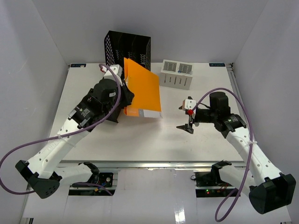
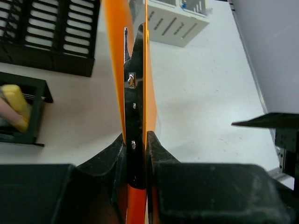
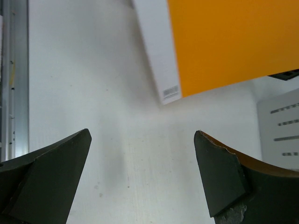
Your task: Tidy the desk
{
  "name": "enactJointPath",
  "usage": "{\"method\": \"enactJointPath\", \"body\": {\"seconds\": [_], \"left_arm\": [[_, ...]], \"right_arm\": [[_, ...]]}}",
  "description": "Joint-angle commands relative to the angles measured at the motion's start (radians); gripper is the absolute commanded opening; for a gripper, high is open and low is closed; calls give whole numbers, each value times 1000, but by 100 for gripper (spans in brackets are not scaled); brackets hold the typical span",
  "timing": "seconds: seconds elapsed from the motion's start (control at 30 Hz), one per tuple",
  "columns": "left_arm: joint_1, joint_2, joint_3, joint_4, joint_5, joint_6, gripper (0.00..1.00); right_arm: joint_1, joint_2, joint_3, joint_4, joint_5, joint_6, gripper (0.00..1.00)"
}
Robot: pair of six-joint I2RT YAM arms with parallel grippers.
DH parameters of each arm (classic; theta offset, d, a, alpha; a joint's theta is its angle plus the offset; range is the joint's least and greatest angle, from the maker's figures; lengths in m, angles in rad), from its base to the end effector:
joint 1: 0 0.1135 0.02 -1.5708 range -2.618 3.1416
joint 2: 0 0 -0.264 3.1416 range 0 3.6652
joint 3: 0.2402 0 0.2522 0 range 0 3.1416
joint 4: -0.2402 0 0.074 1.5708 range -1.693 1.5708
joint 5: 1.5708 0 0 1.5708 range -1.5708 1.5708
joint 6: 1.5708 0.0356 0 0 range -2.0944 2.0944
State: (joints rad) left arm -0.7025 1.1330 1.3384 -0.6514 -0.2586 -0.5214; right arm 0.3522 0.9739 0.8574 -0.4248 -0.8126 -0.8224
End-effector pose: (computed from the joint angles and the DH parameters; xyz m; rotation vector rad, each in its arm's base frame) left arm 0.1841 -0.1439 0.4145 0.0179 2.0396 -0.5197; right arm 0.1847 0.0954 0.3122 -1.4506 1.3373 0.5495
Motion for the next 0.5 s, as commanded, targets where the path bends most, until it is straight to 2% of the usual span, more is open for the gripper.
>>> {"method": "enactJointPath", "body": {"seconds": [0.0,0.1,0.27,0.47], "left_arm": [[3,70,203,-178,-145,142,0],[11,169,362,-247,-207,199,0],[57,284,512,-265,-247,278,0],[161,406,651,-246,-151,327,0]], "right_arm": [[-4,-6,-32,9,-127,-18,97],[-6,-6,-47,9,-151,-27,97],[-9,-9,-65,9,-150,-39,97],[-17,-22,-76,9,-154,-47,97]]}}
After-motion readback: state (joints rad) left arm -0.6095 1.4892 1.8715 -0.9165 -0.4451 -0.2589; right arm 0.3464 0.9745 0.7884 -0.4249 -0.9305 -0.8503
